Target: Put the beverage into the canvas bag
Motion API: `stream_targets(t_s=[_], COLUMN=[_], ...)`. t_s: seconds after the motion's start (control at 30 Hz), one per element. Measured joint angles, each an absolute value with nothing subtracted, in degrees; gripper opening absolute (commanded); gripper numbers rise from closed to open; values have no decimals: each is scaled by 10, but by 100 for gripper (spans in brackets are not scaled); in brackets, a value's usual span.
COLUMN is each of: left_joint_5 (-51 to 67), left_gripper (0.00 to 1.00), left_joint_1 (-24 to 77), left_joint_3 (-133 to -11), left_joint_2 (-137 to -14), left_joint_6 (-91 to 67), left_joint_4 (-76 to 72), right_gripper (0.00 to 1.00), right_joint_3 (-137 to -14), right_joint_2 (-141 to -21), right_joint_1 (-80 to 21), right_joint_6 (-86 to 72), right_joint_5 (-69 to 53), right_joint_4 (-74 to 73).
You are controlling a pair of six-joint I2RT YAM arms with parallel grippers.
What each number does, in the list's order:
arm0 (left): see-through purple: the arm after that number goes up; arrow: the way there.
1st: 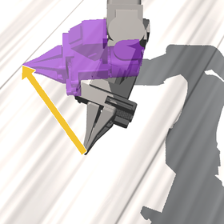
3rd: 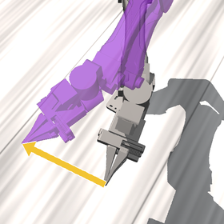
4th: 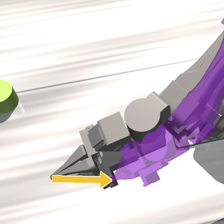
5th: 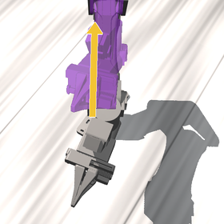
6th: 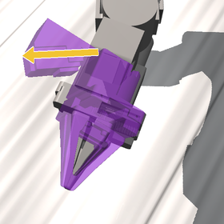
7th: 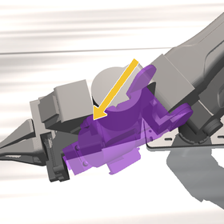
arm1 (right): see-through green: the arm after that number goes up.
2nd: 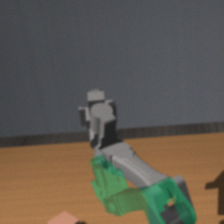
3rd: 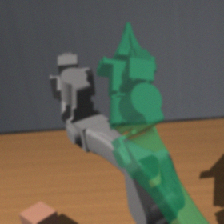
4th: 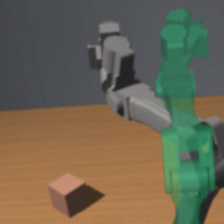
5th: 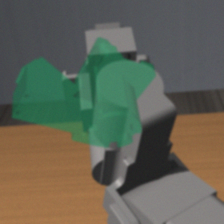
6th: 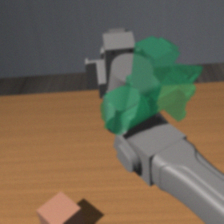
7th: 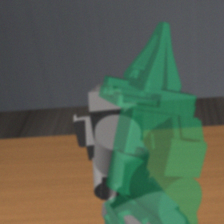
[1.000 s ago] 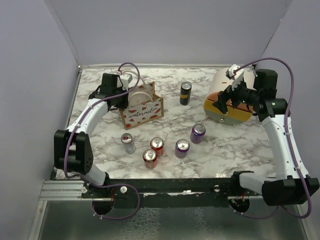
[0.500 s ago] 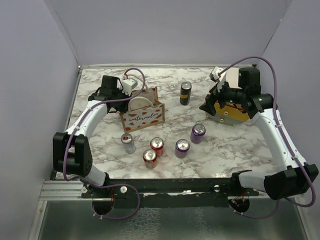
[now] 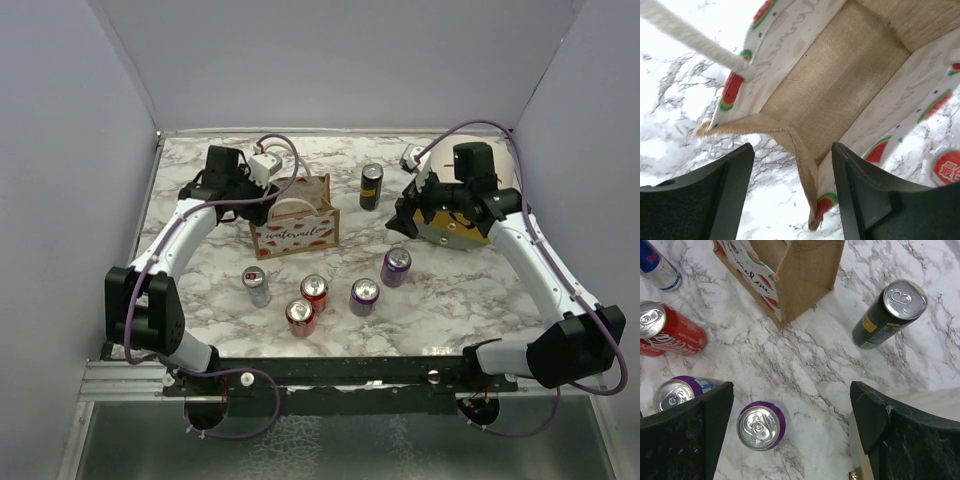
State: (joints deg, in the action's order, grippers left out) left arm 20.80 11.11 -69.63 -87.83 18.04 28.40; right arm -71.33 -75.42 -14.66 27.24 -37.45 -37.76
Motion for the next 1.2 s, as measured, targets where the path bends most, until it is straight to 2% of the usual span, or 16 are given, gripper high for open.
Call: stream_targets(t_s=[0.07, 0.17, 0.4, 0.6, 0.87, 1.1, 1.2], left_joint_5=[192, 169, 165, 217, 250, 254, 258], left_gripper=[87, 91, 93, 93, 93, 92, 88], left_joint_1=[111, 111, 111, 116, 133, 145, 153], left_joint_3=[-693, -682, -671, -657, -608, -540, -523], left_joint_2=[-854, -796, -658, -601, -587, -597, -608], left_joint_6=[188, 201, 248, 335, 444, 484, 486], left_joint_4=[288, 295, 362, 509, 642, 634, 610], right_gripper=[100, 100, 100, 100, 100, 100, 100], right_joint_3=[-705, -700, -687, -656, -625, -599, -592], right_joint_2=[-754, -754, -750, -734, -712, -687, -680], right_joint_1=[-146, -146, -147, -146, -146, -146, -146], right_joint_6=[272, 268, 262, 273, 284, 283, 281], right_joint_5=[-378, -381, -387, -386, -386, -386, -387], right_joint_4=[-371, -363, -328, -308, -268, -252, -251])
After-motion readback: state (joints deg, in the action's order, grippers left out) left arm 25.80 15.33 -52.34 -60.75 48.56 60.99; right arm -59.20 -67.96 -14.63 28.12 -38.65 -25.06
